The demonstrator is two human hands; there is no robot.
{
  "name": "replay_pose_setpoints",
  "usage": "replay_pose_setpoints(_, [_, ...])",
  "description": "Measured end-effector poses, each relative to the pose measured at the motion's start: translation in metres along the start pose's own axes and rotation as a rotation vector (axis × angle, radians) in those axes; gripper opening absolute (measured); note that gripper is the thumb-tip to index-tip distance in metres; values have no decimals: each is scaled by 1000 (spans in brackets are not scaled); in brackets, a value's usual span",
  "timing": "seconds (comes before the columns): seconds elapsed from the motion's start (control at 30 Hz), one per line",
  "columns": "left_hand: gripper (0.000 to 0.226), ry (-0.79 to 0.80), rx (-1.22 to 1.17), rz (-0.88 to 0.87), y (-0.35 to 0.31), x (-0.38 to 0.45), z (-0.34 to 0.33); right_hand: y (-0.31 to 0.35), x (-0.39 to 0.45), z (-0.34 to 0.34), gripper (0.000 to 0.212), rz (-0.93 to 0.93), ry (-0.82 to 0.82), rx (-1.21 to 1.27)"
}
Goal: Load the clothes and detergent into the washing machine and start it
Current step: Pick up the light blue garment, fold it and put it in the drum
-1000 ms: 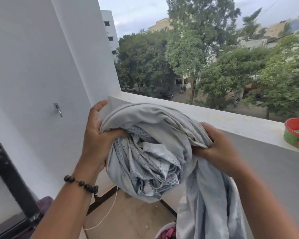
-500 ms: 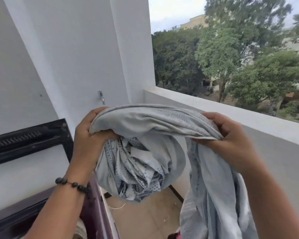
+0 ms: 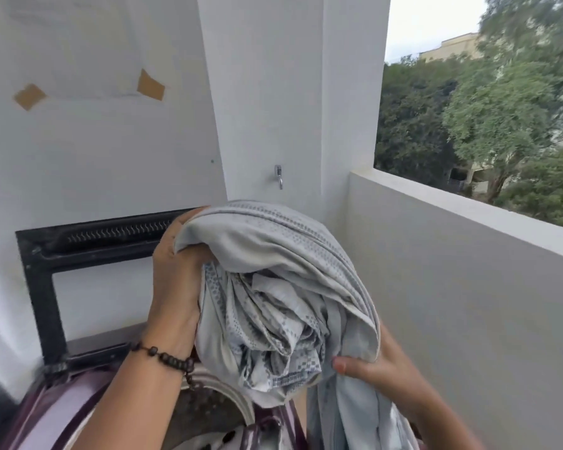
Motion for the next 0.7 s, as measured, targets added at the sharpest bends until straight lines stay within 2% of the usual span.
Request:
replay_pose_setpoints(0.07, [42,-49,-62,41,10,-2,24,3,14,-17,78,38,-96,88])
replay_pose_setpoints(0.13, [47,-59,-169,91,23,-9,46,12,27,-25,64,126,-149,98])
replay_pose_setpoints(0.23, [69,-9,-249,226,39,-23,73,28,47,-32,55,202,-201,82])
replay_pose_setpoints(0.37, [67,58,-152,364,50,-41,104,48,74,-39,45,259,-219,2])
replay_pose_setpoints(0.4, [73,82,-126,378,50,-45,110,55,79,-41,41,272,-218,-29])
replay_pose_setpoints(0.47, [102,177,-81,407,51,-50,119,67,88,-45,36,288,-212,-104])
replay_pose_setpoints(0.57, [122,337,113,440,41,-54,131,82,101,-50,35,273,-170,-261])
replay_pose_setpoints(0.7, [141,668,638,398,7,-49,120,97,112,-55,32,215,-63,-532])
Point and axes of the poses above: each hand's wrist, its own x-axis towards the middle knuckle, its own z-axis out of the back of the hand, y = z × x, the point moved 5 cm from there along x, towards the middle knuckle, and after that the axes turned 13 degrees about y, right-handed, at the moved point
